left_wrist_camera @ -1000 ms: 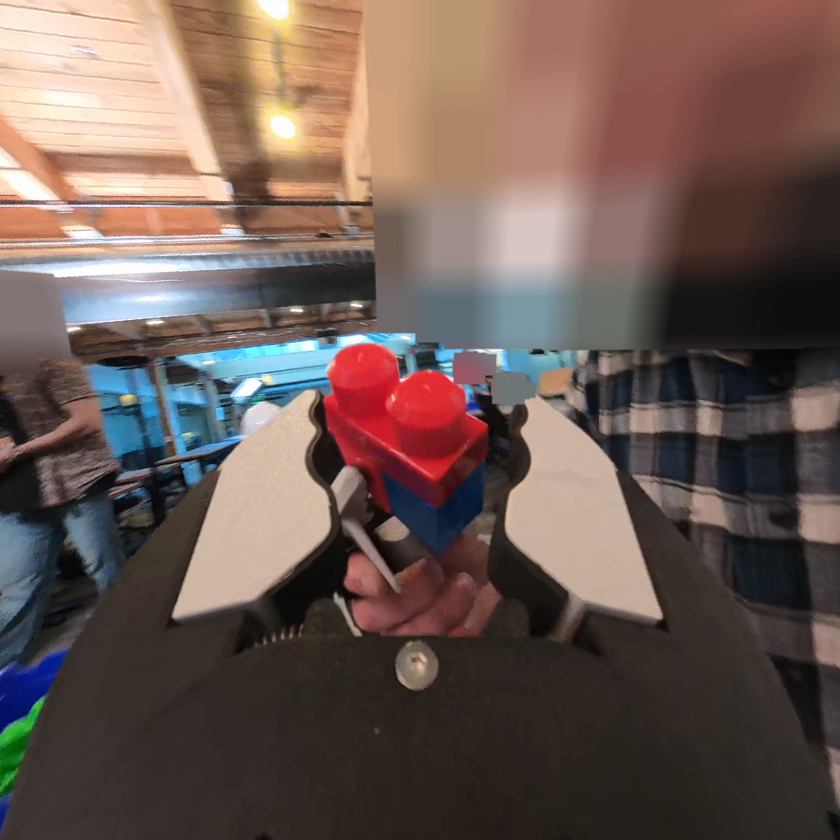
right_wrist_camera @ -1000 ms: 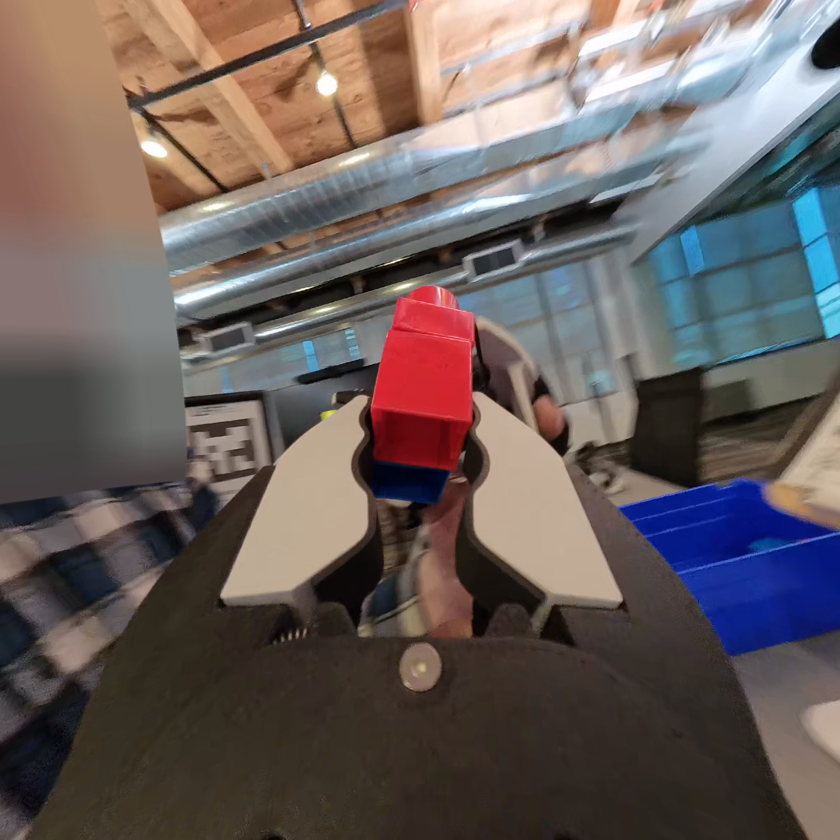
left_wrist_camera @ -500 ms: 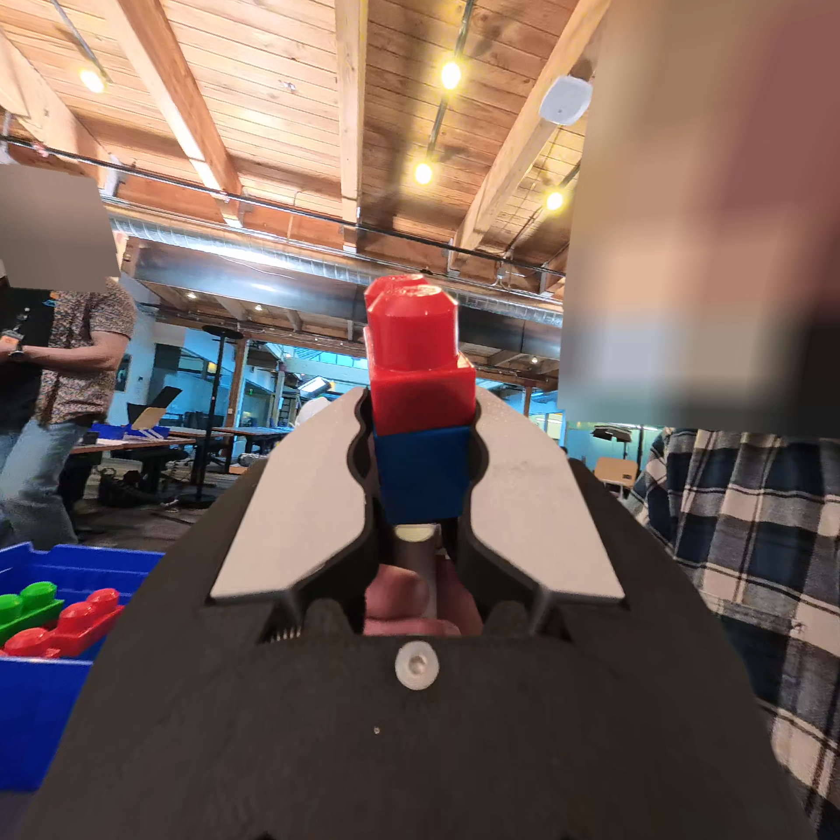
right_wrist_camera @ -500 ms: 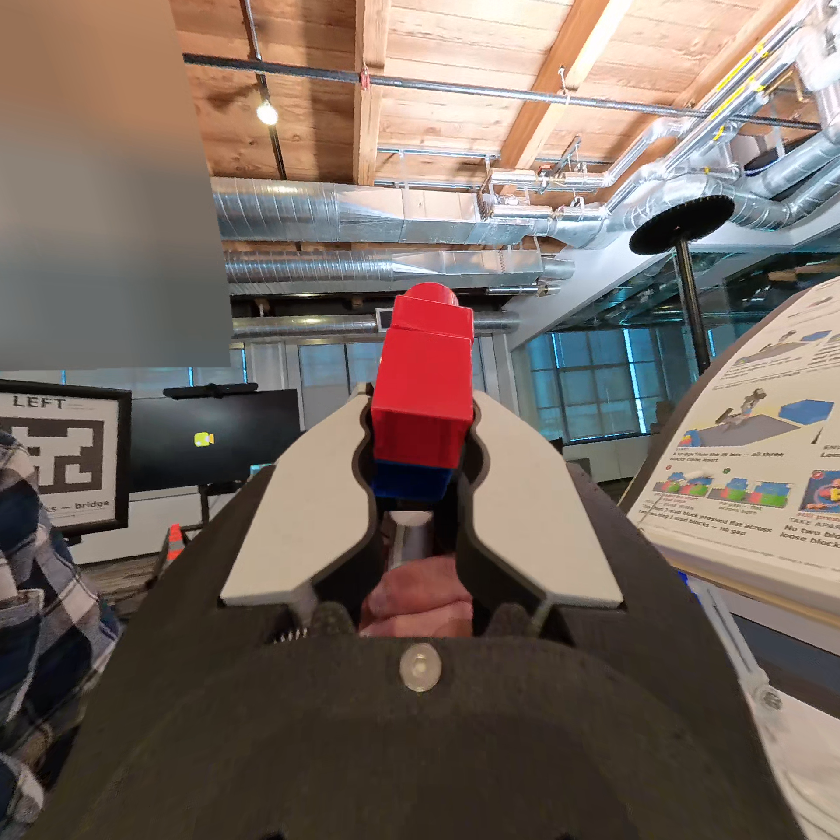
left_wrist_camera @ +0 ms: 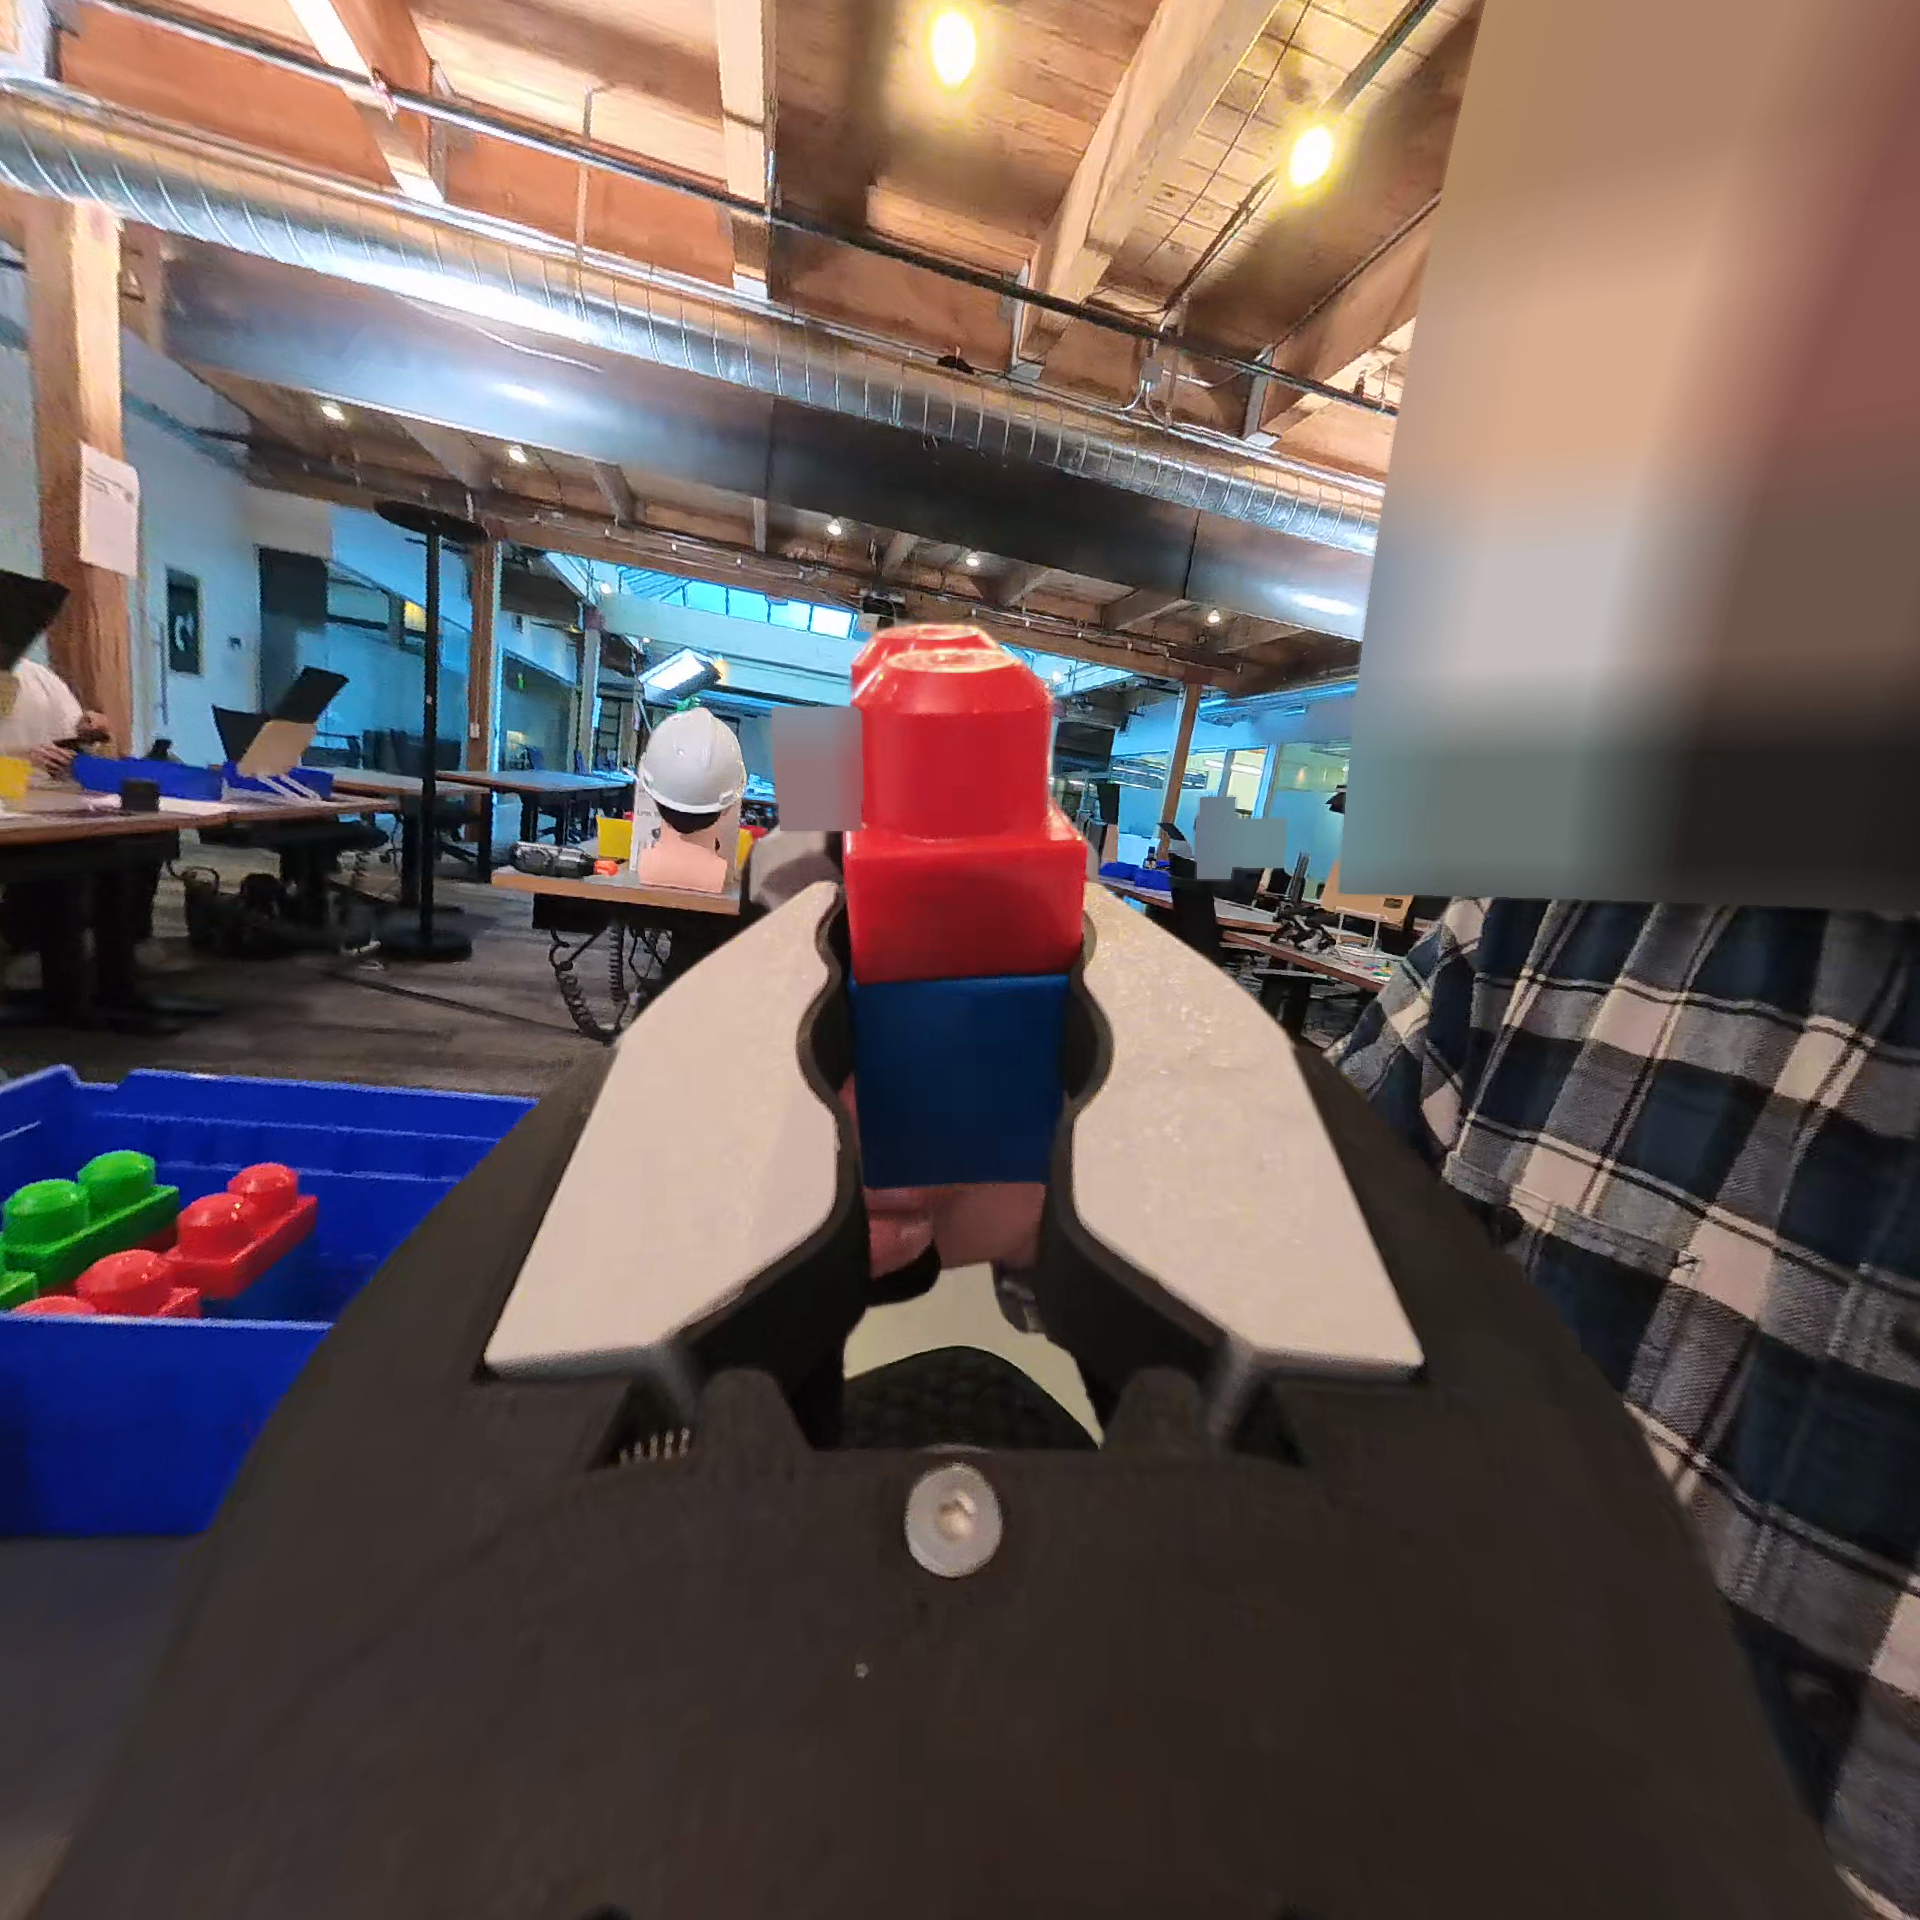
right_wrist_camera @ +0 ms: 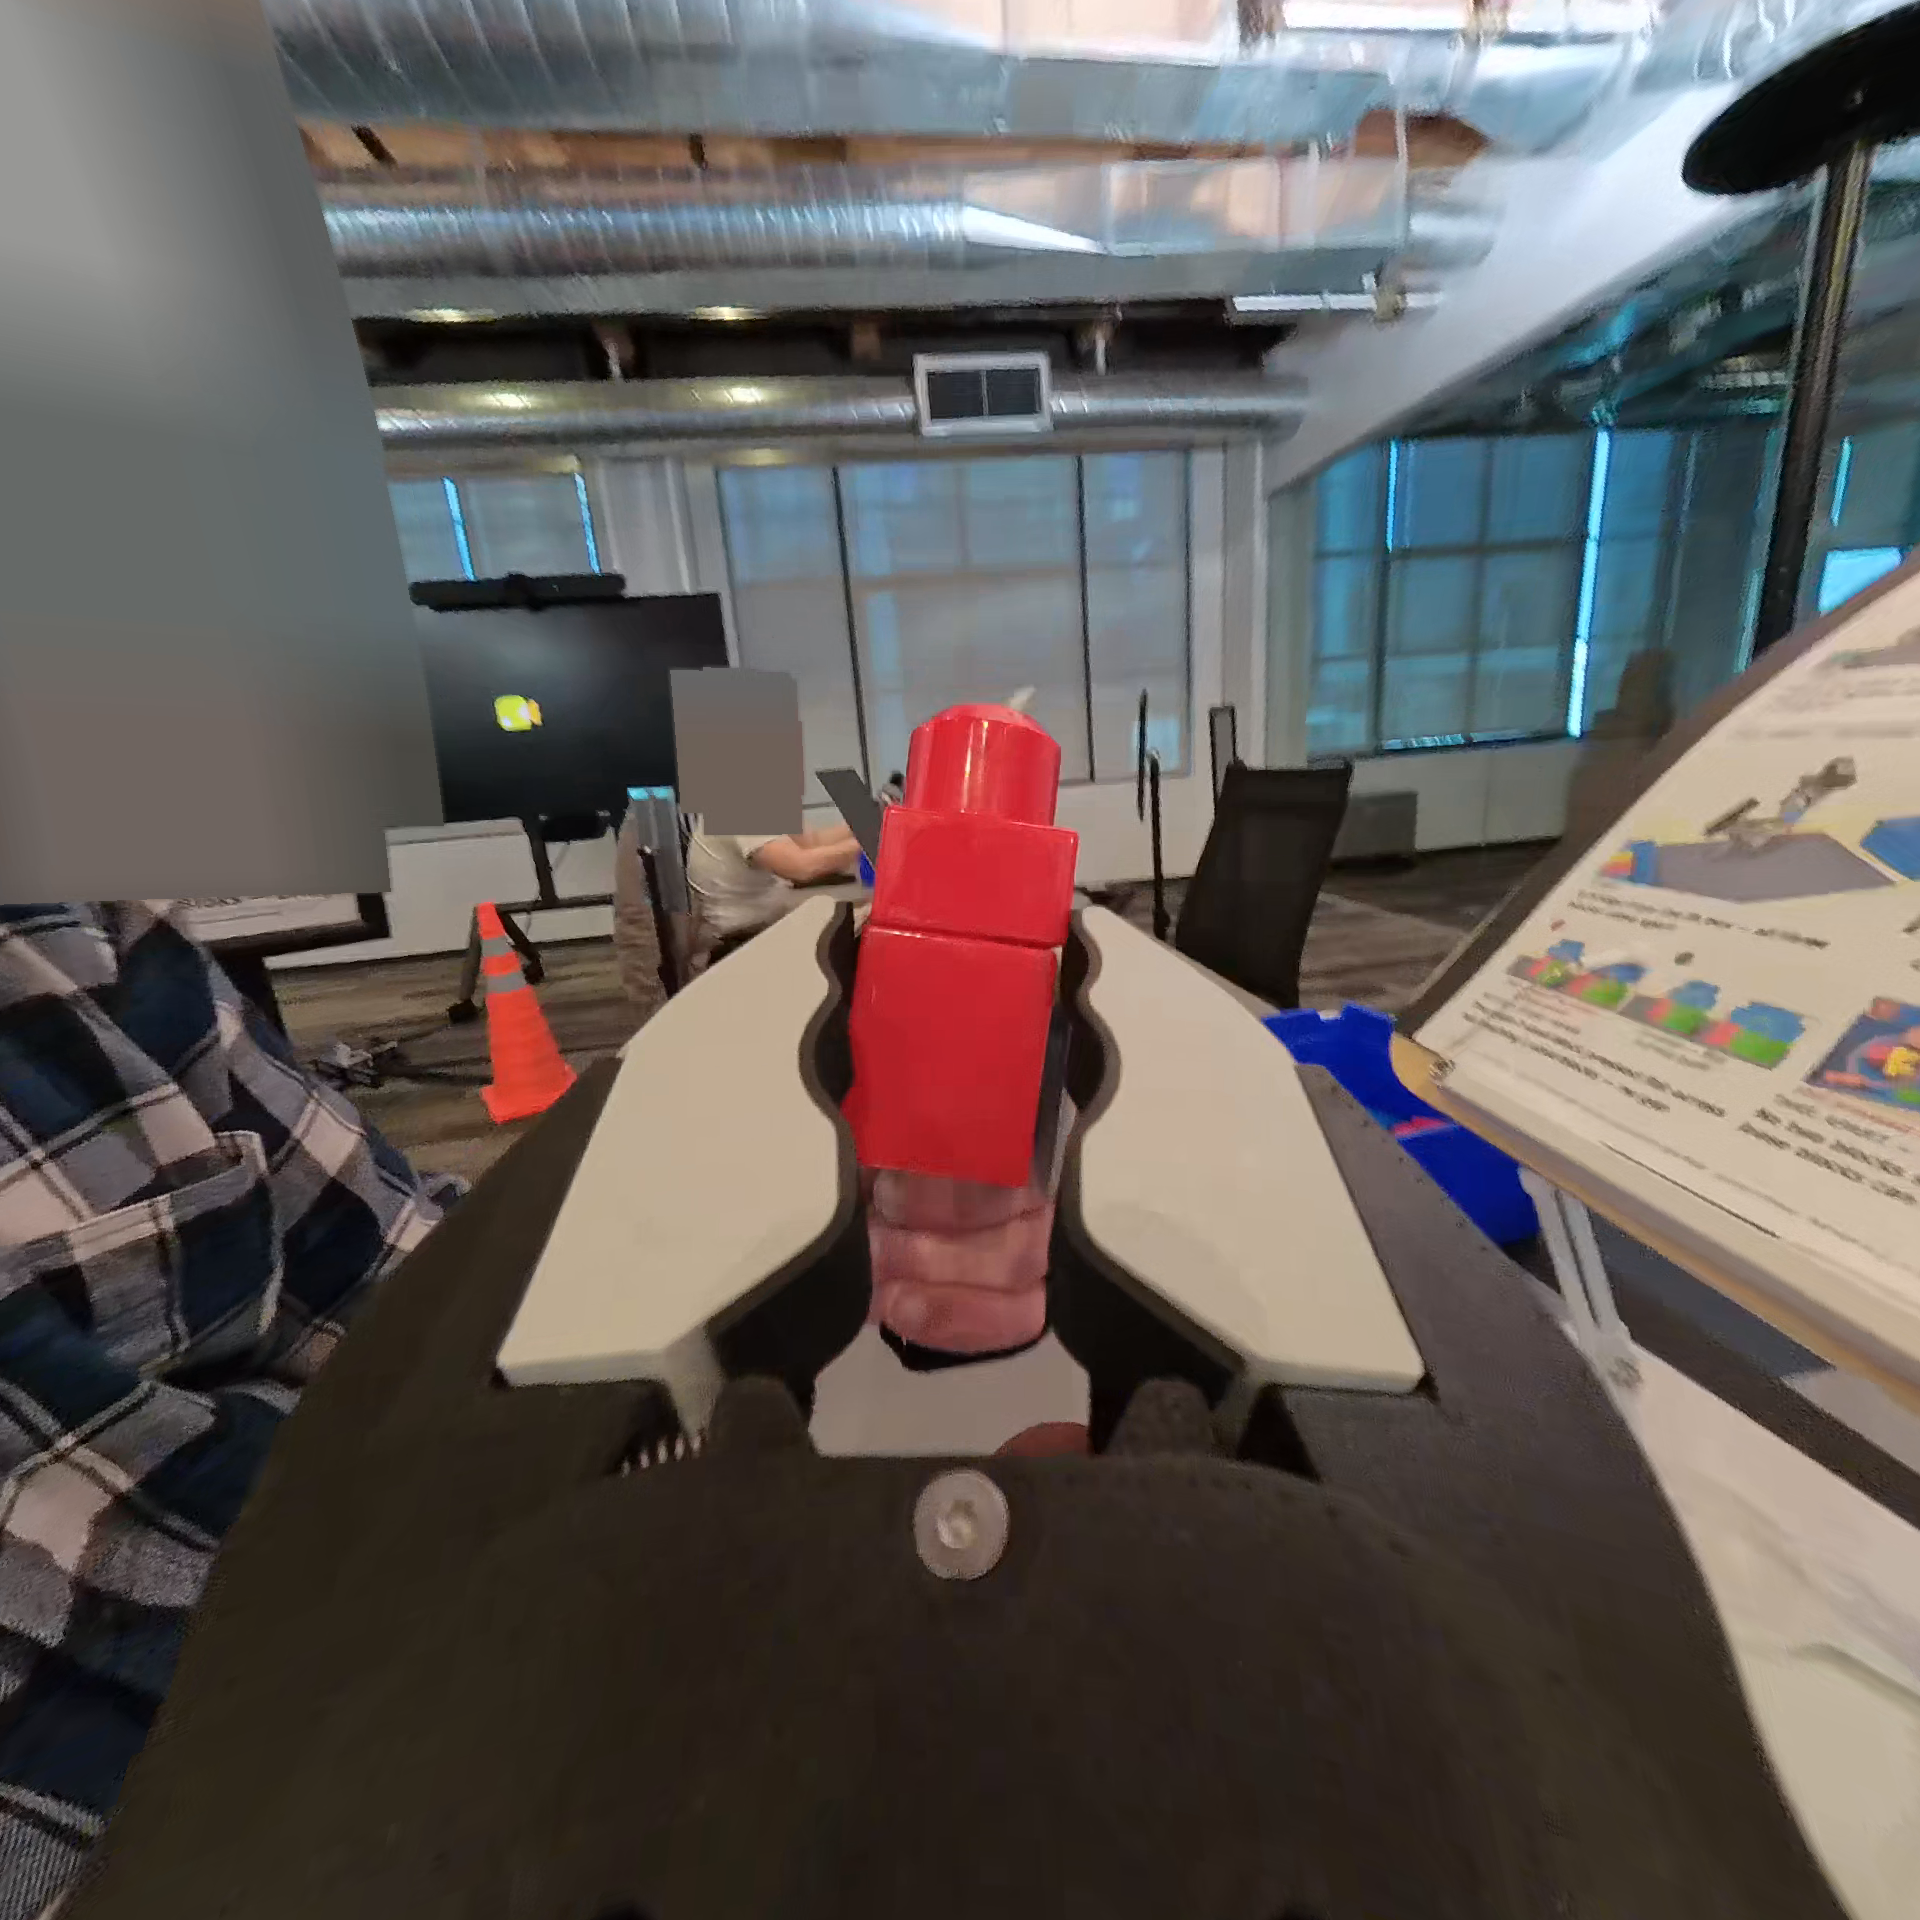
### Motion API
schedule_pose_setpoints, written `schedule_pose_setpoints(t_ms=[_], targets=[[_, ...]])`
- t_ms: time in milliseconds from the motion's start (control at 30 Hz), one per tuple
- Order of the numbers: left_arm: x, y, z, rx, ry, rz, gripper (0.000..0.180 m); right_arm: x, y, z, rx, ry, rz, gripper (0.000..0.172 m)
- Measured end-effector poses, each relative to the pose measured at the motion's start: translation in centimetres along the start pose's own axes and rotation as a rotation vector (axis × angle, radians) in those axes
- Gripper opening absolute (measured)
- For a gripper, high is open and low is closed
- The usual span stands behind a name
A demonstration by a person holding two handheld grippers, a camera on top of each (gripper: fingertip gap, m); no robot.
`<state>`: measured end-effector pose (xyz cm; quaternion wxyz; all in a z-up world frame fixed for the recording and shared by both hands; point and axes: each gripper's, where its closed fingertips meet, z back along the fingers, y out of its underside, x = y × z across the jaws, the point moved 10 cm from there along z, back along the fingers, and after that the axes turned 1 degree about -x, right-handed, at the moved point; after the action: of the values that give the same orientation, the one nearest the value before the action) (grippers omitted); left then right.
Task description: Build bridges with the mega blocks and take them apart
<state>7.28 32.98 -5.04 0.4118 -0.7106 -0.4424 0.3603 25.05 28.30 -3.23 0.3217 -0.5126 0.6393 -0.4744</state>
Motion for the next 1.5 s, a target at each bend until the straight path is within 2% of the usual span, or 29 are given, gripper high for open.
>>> schedule_pose_setpoints(t_ms=[67,133,167,200,300,367,467,533,1100,1133,1200,1233,1300,1367,1500], targets=[[0.3,-0.3,0.2,0.024,0.003,0.018,0.036,-0.1,-0.1,0.0,0.017,0.010,-0.005,0.037],[0.3,-0.6,0.0,0.033,-0.007,0.000,0.036,-0.1,0.0,0.0,-0.056,0.021,-0.037,0.036],[0.3,-0.6,-0.1,0.021,-0.022,-0.008,0.039,-0.2,0.0,0.2,-0.106,0.030,-0.052,0.036],[0.4,-0.6,0.1,-0.014,-0.046,0.001,0.052,-0.4,0.0,0.4,-0.148,0.048,-0.065,0.036],[0.5,0.3,0.4,-0.004,-0.048,0.017,0.043,-0.6,0.4,0.7,-0.204,0.051,-0.074,0.037],[0.5,0.7,0.2,-0.037,-0.055,0.035,0.036,-0.6,0.8,0.4,-0.206,0.047,-0.079,0.037],[0.8,0.8,0.2,-0.087,-0.050,0.048,0.035,-0.6,1.0,0.3,-0.217,0.062,-0.065,0.037],[0.6,0.9,-0.1,-0.057,-0.077,0.016,0.035,-0.5,0.9,0.4,-0.232,0.066,-0.042,0.037],[0.5,-0.1,0.5,-0.097,-0.142,-0.012,0.035,-1.1,0.7,-0.6,-0.181,0.062,-0.026,0.036],[0.6,-0.2,0.8,-0.106,-0.135,-0.007,0.035,-1.2,0.6,-0.7,-0.159,0.071,-0.018,0.038],[0.8,-0.1,1.0,-0.105,-0.136,-0.009,0.035,-1.6,0.2,-1.0,-0.127,0.086,-0.044,0.073],[0.7,-0.1,1.1,-0.100,-0.118,-0.011,0.035,-1.8,-0.2,-0.9,-0.122,0.082,-0.062,0.073],[0.6,0.0,0.8,-0.049,-0.084,-0.006,0.035,-2.0,-0.9,-0.6,-0.120,0.056,-0.049,0.064],[0.7,0.1,0.7,-0.021,-0.085,-0.007,0.035,-1.8,-1.3,-1.1,-0.051,-0.014,-0.019,0.050],[0.9,0.4,0.4,0.033,-0.094,0.000,0.035,-2.0,-2.0,-1.8,0.093,-0.069,-0.008,0.042]])
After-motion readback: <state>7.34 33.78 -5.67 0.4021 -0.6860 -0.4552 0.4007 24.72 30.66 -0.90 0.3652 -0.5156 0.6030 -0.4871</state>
